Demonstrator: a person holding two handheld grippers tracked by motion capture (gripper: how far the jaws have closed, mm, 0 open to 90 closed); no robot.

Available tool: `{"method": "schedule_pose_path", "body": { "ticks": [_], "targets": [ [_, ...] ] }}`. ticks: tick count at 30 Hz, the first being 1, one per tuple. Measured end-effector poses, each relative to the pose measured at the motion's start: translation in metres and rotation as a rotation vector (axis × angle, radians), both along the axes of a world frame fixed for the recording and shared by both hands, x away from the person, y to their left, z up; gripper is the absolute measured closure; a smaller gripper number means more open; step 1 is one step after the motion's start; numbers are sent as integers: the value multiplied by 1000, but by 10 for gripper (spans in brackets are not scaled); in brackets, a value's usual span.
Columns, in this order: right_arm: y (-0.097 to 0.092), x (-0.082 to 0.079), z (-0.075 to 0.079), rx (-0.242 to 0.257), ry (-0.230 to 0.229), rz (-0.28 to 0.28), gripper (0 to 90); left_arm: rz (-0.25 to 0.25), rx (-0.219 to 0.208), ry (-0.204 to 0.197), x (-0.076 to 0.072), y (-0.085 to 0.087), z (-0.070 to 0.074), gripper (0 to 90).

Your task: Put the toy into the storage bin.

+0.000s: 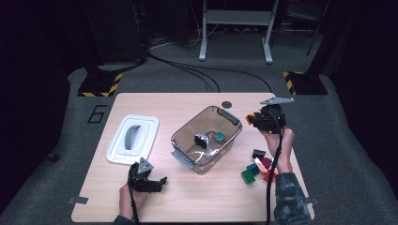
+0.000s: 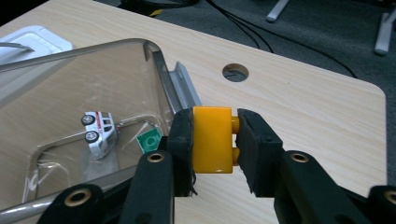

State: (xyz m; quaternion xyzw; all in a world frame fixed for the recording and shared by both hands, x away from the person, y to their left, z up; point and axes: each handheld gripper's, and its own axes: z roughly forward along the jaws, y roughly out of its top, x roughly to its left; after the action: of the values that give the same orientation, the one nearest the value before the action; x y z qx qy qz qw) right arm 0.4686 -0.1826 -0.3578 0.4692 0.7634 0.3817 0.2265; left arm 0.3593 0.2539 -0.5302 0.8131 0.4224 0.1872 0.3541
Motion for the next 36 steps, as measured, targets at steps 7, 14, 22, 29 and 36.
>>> {"method": "schedule_pose_path", "body": {
  "ticks": [7, 14, 22, 29, 36],
  "targets": [
    [22, 2, 1, -16, 0, 68, 677, -3, 0, 2, 0, 0, 0, 103],
    [43, 7, -5, -63, 23, 130, 676, -2, -1, 1, 0, 0, 0, 103],
    [52, 10, -17, -122, 40, 145, 674, -1, -2, 3, 0, 0, 0, 104],
    [58, 9, -20, -191, 32, 167, 672, -1, -2, 3, 0, 0, 0, 104],
    [58, 7, -23, -208, 43, 162, 652, -1, -2, 3, 0, 0, 0, 104]
  ]
}}
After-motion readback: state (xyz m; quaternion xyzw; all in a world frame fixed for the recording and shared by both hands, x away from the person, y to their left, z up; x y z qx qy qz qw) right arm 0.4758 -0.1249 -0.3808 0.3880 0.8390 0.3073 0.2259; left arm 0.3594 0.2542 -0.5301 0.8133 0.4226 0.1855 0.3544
